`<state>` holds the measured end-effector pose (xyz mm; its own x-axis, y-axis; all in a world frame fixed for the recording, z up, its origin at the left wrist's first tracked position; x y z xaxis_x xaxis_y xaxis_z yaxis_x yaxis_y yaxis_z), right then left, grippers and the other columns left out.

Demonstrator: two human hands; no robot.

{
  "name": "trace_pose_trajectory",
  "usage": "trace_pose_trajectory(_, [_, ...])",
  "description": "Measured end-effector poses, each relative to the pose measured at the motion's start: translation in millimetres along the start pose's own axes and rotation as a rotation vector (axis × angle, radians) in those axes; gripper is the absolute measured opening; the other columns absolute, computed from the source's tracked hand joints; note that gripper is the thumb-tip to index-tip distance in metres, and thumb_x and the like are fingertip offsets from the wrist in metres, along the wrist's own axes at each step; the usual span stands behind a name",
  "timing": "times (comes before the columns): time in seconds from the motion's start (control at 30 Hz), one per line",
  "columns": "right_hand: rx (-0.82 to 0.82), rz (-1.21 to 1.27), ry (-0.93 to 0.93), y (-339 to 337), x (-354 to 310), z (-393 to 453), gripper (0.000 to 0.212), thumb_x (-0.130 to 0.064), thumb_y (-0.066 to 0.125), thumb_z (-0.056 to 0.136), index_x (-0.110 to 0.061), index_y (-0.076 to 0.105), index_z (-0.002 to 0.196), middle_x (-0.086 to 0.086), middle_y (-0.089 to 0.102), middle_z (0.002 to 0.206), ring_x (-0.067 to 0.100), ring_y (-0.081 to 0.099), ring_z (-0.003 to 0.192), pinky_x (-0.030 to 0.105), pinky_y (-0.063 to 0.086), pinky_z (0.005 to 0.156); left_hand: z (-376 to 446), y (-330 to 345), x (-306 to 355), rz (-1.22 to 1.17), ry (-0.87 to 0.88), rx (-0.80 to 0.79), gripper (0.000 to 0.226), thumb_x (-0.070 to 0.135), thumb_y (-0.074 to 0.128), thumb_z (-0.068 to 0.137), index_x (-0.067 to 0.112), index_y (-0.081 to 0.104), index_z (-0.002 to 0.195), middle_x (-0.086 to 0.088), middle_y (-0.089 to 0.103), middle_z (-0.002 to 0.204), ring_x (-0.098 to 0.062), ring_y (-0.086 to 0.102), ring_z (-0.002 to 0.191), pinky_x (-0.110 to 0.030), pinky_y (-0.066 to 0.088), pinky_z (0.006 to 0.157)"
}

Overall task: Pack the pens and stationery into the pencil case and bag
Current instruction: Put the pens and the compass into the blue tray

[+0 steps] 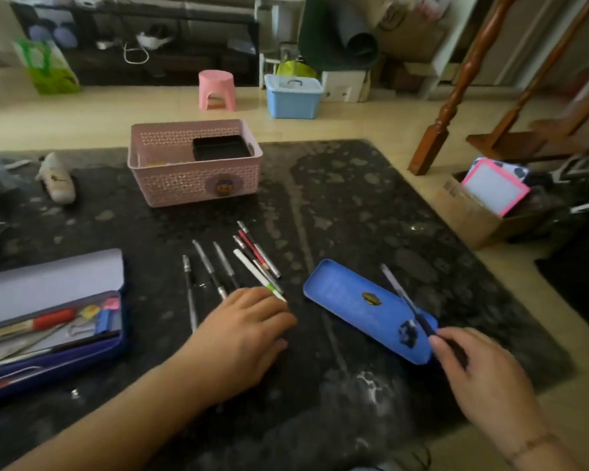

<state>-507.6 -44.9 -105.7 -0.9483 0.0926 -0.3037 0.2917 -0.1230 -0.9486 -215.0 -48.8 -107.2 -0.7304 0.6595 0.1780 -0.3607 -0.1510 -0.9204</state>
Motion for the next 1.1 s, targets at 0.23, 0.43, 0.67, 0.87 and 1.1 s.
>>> trace_pose_trajectory(0.23, [0.046,0.073,0.006,-3.5,41.3,12.6,0.018,-0.026,0.052,0.092,-0.022,0.068,0.101,-0.013,0.055,0.089,0.008,0.05,0.089,0.026,0.04,0.077,91.3,71.7,36.2,0.195,0.136,-0.089,0.006,0.023,0.062,0.08,0.019,0.063,0.085,0.0,0.06,0.078,-0.025,0.058,0.073,-0.036,0.048,0.069])
trace_pose_trajectory(0.43, [0.033,0.184,-0.073,10.2,9.8,18.9,0.008,-0.018,0.063,0.086,-0.026,0.064,0.086,-0.014,0.058,0.081,0.009,0.058,0.079,0.024,0.045,0.072,71.0,65.2,47.8,0.117,0.169,-0.105,0.007,0.016,0.062,0.078,0.021,0.061,0.083,0.001,0.057,0.076,-0.023,0.054,0.069,-0.032,0.039,0.061])
trace_pose_trajectory(0.67, [-0.083,0.204,-0.245,40.4,-34.3,-4.7,0.015,-0.018,0.059,0.088,-0.032,0.057,0.082,-0.016,0.053,0.083,0.003,0.054,0.076,0.017,0.043,0.068,-13.6,40.8,84.8,0.041,0.114,-0.094,0.016,0.018,0.052,0.093,0.022,0.063,0.082,0.002,0.052,0.072,-0.017,0.048,0.061,-0.029,0.041,0.052])
trace_pose_trajectory(0.87, [-0.118,0.067,-0.453,53.7,-80.2,-25.5,0.004,-0.021,0.057,0.082,-0.023,0.058,0.079,-0.007,0.051,0.081,0.011,0.056,0.062,0.023,0.049,0.05,-50.7,31.6,75.9,0.0,0.031,-0.148,0.016,0.027,0.052,0.094,0.027,0.065,0.085,0.006,0.053,0.075,-0.013,0.05,0.063,-0.027,0.047,0.055])
trace_pose_trajectory(1.1, [-0.214,0.105,-0.544,67.2,-120.4,-30.6,0.013,-0.03,0.066,0.079,-0.029,0.059,0.09,-0.015,0.048,0.091,0.002,0.053,0.065,0.012,0.046,0.053,-92.3,-7.0,0.2,-0.224,-0.349,0.034,0.027,0.039,0.061,0.087,0.025,0.067,0.109,0.008,0.058,0.113,-0.003,0.059,0.094,-0.02,0.049,0.082])
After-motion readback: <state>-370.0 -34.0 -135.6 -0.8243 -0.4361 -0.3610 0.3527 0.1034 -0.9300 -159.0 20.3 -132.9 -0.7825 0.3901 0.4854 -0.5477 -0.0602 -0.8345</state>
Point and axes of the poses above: each hand's wrist, its own z-axis towards the middle knuckle, its own y-axis out of the palm, x = y × z, the point moved 6 cm from there along z, towards the middle knuckle
